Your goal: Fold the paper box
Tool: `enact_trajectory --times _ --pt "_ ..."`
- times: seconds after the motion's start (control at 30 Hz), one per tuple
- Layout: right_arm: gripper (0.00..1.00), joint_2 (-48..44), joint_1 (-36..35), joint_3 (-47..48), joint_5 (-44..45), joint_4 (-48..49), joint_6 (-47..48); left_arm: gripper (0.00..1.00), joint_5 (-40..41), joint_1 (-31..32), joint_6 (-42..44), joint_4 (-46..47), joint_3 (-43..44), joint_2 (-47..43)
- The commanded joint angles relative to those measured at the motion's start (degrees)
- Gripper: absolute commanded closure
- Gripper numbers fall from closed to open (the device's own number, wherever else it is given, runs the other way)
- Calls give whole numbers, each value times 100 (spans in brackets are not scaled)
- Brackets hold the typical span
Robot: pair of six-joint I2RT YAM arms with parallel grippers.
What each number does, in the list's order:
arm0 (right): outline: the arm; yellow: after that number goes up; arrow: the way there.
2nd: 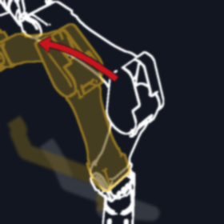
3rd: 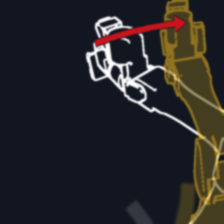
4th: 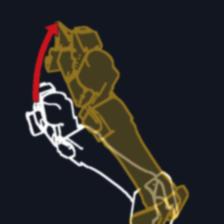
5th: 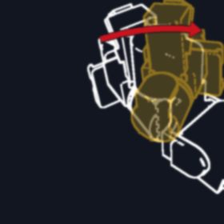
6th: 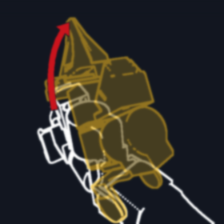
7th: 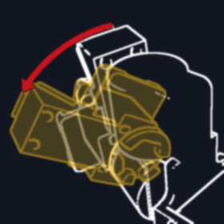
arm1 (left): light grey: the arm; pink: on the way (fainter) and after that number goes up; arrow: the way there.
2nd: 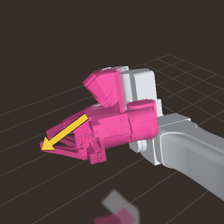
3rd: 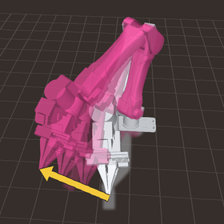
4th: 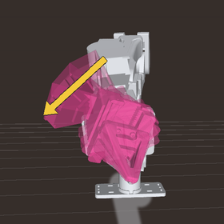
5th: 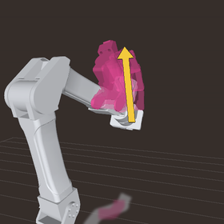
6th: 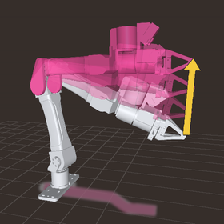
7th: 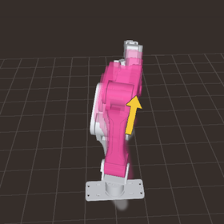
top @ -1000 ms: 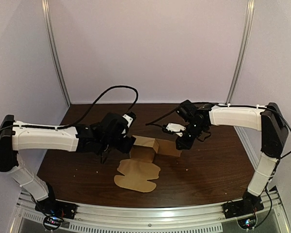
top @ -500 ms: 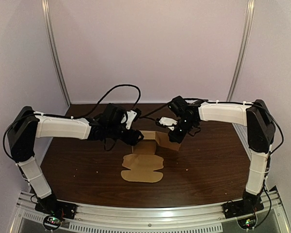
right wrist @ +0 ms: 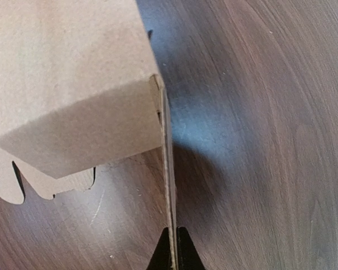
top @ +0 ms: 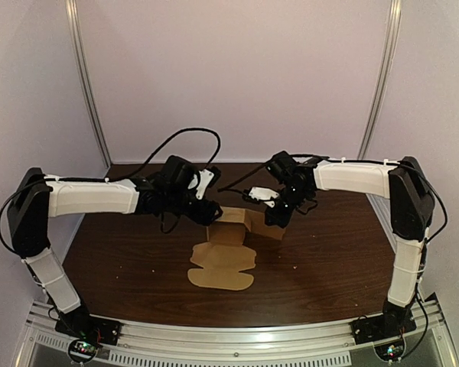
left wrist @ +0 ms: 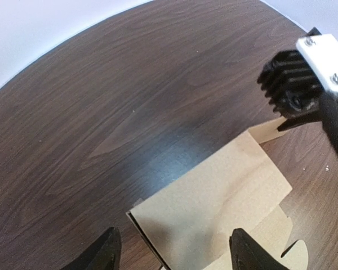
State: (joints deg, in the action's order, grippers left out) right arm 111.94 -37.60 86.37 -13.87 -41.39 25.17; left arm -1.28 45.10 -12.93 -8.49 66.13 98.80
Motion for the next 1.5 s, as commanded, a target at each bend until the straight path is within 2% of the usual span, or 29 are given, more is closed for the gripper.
enact_trajectory --times 0.0,0.13,0.2,0.3,0.53,0.93,1.1,1.3,1.47 --pt "99 -10 6 49 -966 3 763 31 550 -129 242 -683 432 -324" --pt "100 197 -41 346 -1341 -186 1238 31 280 -293 289 -785 612 -205" --pt "100 267 -45 474 -1497 -297 1355 31 -490 -300 424 -844 667 -115" --pt "100 323 -58 592 -1671 -431 1537 32 -1218 -301 562 -889 656 -24" --pt "99 526 -113 866 -1571 -511 1378 36 -1841 -294 597 -874 514 174" --pt "98 510 -216 683 -703 -134 638 43 -1921 -259 322 -319 -175 395" --pt "91 359 -218 645 -811 -501 518 46 -1924 -221 203 -104 -367 481" --pt "74 67 29 751 -1344 -1540 783 47 -1968 -221 151 60 -518 433" --pt "70 -143 490 745 -1429 -1763 900 47 -2058 -221 84 227 -612 429"
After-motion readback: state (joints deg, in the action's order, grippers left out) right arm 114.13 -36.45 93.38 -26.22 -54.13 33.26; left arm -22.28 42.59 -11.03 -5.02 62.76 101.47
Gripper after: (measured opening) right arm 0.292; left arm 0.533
